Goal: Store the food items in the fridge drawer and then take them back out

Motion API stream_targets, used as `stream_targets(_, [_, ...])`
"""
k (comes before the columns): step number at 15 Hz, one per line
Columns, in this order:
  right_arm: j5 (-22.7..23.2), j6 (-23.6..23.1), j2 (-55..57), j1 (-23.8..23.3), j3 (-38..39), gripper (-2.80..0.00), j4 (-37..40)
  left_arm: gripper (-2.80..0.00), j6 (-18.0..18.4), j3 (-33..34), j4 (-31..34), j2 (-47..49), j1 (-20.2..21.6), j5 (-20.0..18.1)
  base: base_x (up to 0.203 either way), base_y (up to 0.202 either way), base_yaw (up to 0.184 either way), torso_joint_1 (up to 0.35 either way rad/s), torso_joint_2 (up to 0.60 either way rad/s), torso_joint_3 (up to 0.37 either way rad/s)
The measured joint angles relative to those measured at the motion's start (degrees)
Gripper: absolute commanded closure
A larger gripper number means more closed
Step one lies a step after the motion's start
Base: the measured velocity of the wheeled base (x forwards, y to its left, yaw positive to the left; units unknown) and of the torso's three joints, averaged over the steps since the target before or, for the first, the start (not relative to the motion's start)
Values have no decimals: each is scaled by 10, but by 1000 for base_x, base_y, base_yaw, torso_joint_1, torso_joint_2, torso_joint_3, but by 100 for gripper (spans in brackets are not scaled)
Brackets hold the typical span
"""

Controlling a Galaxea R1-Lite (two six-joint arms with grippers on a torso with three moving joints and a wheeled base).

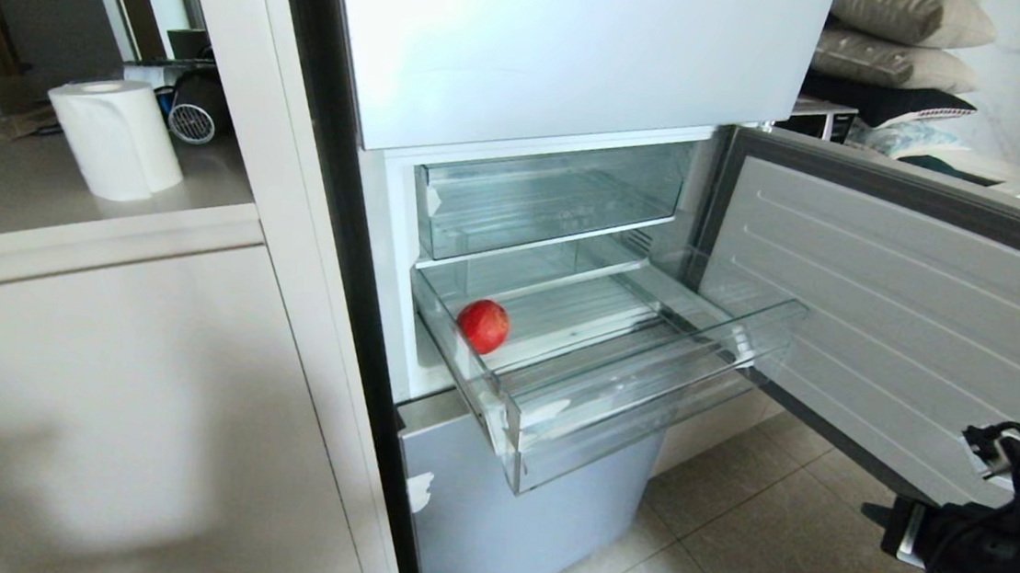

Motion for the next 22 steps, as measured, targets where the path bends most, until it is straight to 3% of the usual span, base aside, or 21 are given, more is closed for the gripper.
stream_targets(3, [-66,2,5,67,-18,0,-4,0,0,0,0,0,0,0,0,0,0,0,0,0])
stream_targets(9, [-87,1,16,190,-24,0,-6,0,0,0,0,0,0,0,0,0,0,0,0,0])
stream_targets(19, [-91,5,33,203,1,0,-68,0,0,0,0,0,0,0,0,0,0,0,0,0])
stream_targets(22, [-124,5,33,203,12,0,-88,0,0,0,0,0,0,0,-1,-8,134,4,2,2])
